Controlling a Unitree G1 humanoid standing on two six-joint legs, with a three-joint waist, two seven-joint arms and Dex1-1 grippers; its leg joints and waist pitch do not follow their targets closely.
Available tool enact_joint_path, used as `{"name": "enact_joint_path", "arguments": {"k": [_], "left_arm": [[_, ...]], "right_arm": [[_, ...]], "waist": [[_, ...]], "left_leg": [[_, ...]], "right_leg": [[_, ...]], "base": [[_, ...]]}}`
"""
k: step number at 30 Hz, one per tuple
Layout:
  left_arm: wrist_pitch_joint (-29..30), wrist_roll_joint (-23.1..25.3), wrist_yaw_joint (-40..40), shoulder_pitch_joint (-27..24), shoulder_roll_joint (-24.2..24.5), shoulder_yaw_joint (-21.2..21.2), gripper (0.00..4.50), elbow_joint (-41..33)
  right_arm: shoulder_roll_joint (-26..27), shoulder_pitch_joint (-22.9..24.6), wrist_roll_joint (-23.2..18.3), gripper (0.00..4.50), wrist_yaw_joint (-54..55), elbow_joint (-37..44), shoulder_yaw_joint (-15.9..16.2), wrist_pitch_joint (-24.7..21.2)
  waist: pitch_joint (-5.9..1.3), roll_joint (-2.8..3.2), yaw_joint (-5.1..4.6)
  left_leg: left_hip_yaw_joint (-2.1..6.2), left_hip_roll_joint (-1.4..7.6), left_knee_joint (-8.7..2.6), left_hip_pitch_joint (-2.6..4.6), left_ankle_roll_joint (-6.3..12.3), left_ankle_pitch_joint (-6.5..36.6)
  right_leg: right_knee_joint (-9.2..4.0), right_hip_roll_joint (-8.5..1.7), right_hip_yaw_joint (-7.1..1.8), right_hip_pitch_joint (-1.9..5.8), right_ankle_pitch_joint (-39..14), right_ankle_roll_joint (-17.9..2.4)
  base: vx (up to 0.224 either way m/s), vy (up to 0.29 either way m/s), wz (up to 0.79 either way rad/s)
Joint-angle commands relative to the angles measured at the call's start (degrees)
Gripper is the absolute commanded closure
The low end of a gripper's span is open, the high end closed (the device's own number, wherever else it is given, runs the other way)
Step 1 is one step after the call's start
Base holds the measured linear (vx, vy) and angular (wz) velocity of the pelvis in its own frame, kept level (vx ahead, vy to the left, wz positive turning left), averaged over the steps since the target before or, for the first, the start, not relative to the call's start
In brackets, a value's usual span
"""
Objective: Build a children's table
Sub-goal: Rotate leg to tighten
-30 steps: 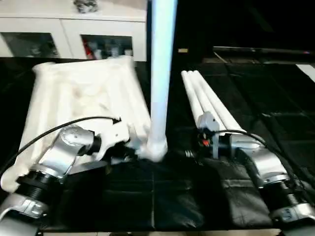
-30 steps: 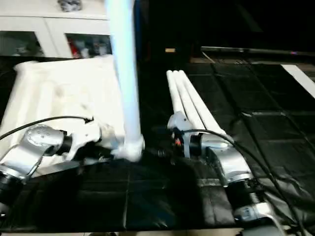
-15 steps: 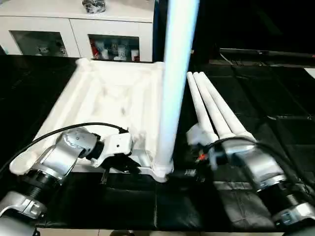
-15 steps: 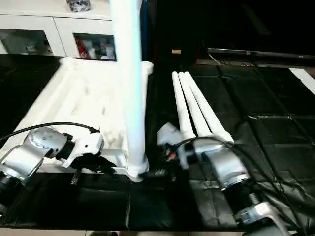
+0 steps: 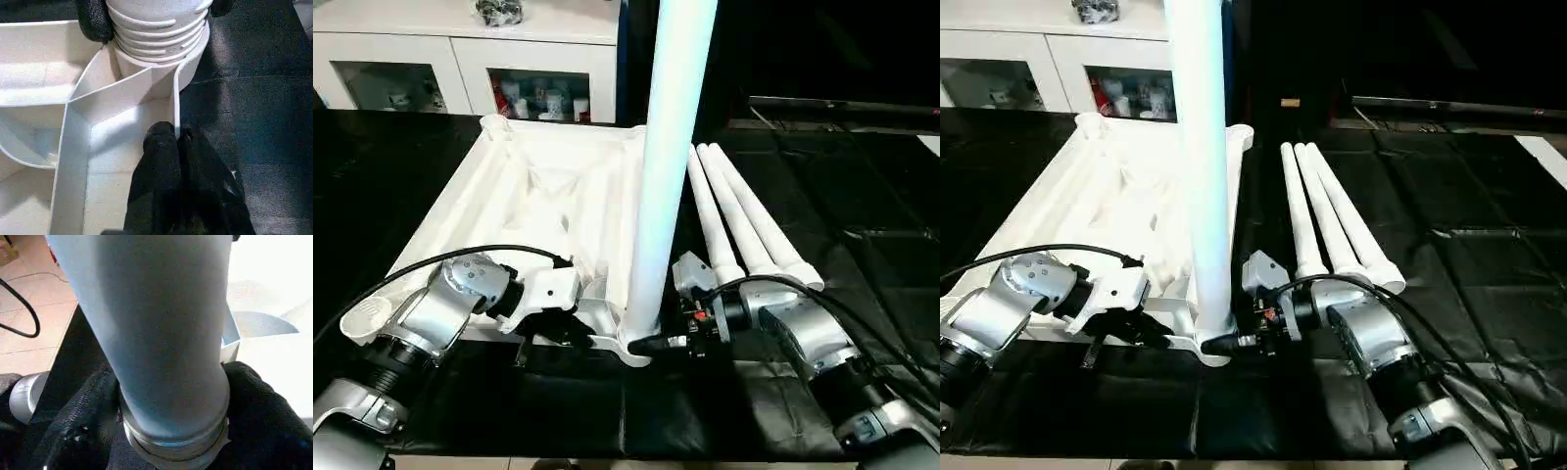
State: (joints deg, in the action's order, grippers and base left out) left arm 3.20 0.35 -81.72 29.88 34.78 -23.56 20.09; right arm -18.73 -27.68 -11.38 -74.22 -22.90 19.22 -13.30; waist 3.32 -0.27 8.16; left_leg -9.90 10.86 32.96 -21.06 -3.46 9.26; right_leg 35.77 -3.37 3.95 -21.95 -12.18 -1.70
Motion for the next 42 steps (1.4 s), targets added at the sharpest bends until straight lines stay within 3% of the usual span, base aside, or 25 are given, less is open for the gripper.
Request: {"name": "enact_joint_path", "arguments": {"k": [1,9,13,15,16,17,19,20,21,22,26,30,31,33,34,35,42], "left_arm": [[-1.1,1.4,-1.7,-0.3,0.0,-2.2,4.5,0.4],[0.3,1.0,-0.5,-0.4,-0.5,-1.5,4.5,1.1],[3.6,0.2,2.5,-0.5,-1.7,0.2,4.5,0.9],[10.3,-1.7,7.9,-0.7,-4.4,3.2,4.5,-0.4],[10.3,-1.7,7.9,-0.7,-4.4,3.2,4.5,-0.4],[15.2,-2.2,12.8,-1.2,-6.7,5.0,4.5,-2.4],[19.0,-2.0,16.8,-1.7,-8.3,6.3,4.5,-4.3],[19.0,-2.0,16.8,-1.7,-8.3,6.3,4.5,-4.3],[21.3,-2.0,18.6,-2.0,-9.2,6.9,4.5,-5.4],[27.5,-1.9,24.7,-2.8,-13.1,9.1,4.5,-9.0],[30.7,-1.4,28.5,-3.3,-15.6,10.1,4.5,-11.1],[34.1,-0.1,32.8,-3.5,-18.3,9.7,4.5,-13.7],[34.8,0.3,33.7,-3.6,-18.3,9.3,4.5,-14.3],[34.5,0.8,34.0,-3.7,-17.8,9.0,4.5,-14.3],[34.7,1.1,34.2,-3.7,-17.6,9.0,4.5,-14.3],[34.7,1.3,34.2,-3.6,-17.3,9.0,4.5,-14.1],[32.3,2.2,32.7,-2.7,-14.3,8.8,4.5,-10.6]], "right_arm": [[0.0,-0.9,0.3,1.67,-0.1,-0.3,0.1,0.4],[1.4,0.8,0.1,1.76,1.6,0.1,-0.3,0.9],[3.7,2.5,-0.9,1.76,6.5,1.2,-2.0,-1.2],[7.4,3.6,-1.3,1.76,14.1,1.4,-4.5,-3.0],[7.4,3.6,-1.3,1.76,14.1,1.4,-4.5,-3.0],[11.0,3.2,-0.8,1.76,20.4,-0.7,-6.0,-3.7],[13.6,2.7,-0.1,1.77,24.8,-2.9,-6.6,-3.2],[13.6,2.7,-0.1,1.77,24.8,-2.9,-6.6,-3.2],[14.8,2.3,0.4,1.77,26.8,-4.1,-7.0,-2.9],[18.9,-0.2,1.3,1.77,34.0,-9.4,-8.5,-2.1],[21.3,-2.2,1.7,1.77,38.9,-13.3,-9.9,-1.9],[23.4,-5.3,3.8,1.77,45.9,-19.0,-11.5,-1.0],[23.6,-5.7,4.3,1.77,46.4,-19.9,-11.8,0.1],[23.5,-5.6,4.3,1.77,46.0,-20.1,-12.2,0.9],[23.5,-5.7,4.4,1.21,46.0,-20.6,-12.4,1.3],[23.3,-5.7,4.4,1.07,45.7,-20.7,-12.5,1.8],[19.6,-2.7,3.4,0.56,39.5,-15.8,-12.0,3.3]], "waist": [[-3.86,0.78,-0.37],[-3.76,0.89,-0.46],[-3.62,0.89,-0.53],[-3.25,0.98,-0.77],[-3.24,0.86,-0.93],[-3.27,0.99,-1.07],[-3.07,0.97,-2.1],[-3.08,0.87,-2.87],[-3.14,0.88,-2.99],[-3.21,0.78,-3.47],[-3.11,0.94,-4.4],[-3.4,1.15,-4.61],[-3.37,0.24,-4.81],[-3.38,0.78,-4.57],[-3.47,0.8,-4.52],[-3.47,0.81,-4.53],[-3.54,1.12,-4.35]], "left_leg": [[0.82,2.82,-3.63,1.04,-0.35,13.6],[0.82,2.78,-3.7,1.06,-0.76,14.8],[0.92,2.78,-3.89,1.21,-1.19,16.1],[0.99,2.68,-4.03,1.46,-1.87,18.5],[1.25,2.57,-4.11,1.5,-2.37,19.5],[1.35,2.53,-4.19,1.39,-2.49,19.4],[1.53,2.59,-4.35,1.32,-3.28,20.8],[1.73,2.29,-4.41,0.9,-3.06,20.6],[1.7,2.26,-4.35,0.96,-2.82,20.3],[1.59,2.46,-4.32,0.95,-2.76,19.7],[1.43,2.03,-3.95,1.11,-2.11,18.7],[1.29,2.24,-3.95,1.0,-1.5,16.9],[1.15,2.14,-3.94,0.81,-1.04,16.5],[1.12,2.11,-3.81,0.79,-0.61,15.5],[1.08,2.13,-3.78,0.8,-0.42,14.9],[1.1,2.18,-3.83,0.79,-0.39,14.7],[1.05,2.24,-3.89,0.89,-0.22,14.7]], "right_leg": [[-4.35,-5.05,-3.17,2.18,-9.3,-11.0],[-4.52,-5.11,-3.22,2.14,-10.6,-11.0],[-4.79,-5.13,-3.24,2.05,-13.7,-10.4],[-5.31,-5.35,-3.33,1.71,-18.9,-9.6],[-5.51,-5.47,-3.21,1.79,-22.1,-8.9],[-5.61,-5.52,-3.2,1.9,-22.9,-8.4],[-5.7,-5.58,-3.1,1.72,-24.4,-8.3],[-5.91,-5.49,-2.92,2.05,-25.5,-7.5],[-6.03,-5.44,-2.96,2.04,-25.4,-7.2],[-5.67,-5.44,-3.13,1.96,-23.3,-8.0],[-5.95,-5.1,-3.1,1.72,-22.3,-9.0],[-5.31,-4.79,-3.15,1.88,-16.0,-10.2],[-5.38,-4.75,-3.14,2.05,-15.4,-10.2],[-5.34,-4.92,-3.23,2.07,-15.2,-10.0],[-5.27,-4.83,-3.28,2.12,-14.2,-10.0],[-5.17,-4.79,-3.26,2.11,-13.6,-10.1],[-5.03,-4.64,-3.21,2.27,-10.7,-10.6]], "base": [[0.0,0.0,0.0],[0.0,0.0,0.0],[0.0,0.0,0.0],[0.0,0.0,0.0],[0.0,0.0,0.0],[0.0,0.0,0.0],[0.0,0.0,0.0],[0.0,0.0,0.0],[0.0,0.0,0.0],[0.0,0.0,0.0],[0.0,0.0,0.0],[0.0,0.0,0.0],[0.0,0.0,0.0],[0.0,0.0,0.0],[0.0,0.0,0.0],[0.0,0.0,0.0],[0.0,0.0,0.0]]}}
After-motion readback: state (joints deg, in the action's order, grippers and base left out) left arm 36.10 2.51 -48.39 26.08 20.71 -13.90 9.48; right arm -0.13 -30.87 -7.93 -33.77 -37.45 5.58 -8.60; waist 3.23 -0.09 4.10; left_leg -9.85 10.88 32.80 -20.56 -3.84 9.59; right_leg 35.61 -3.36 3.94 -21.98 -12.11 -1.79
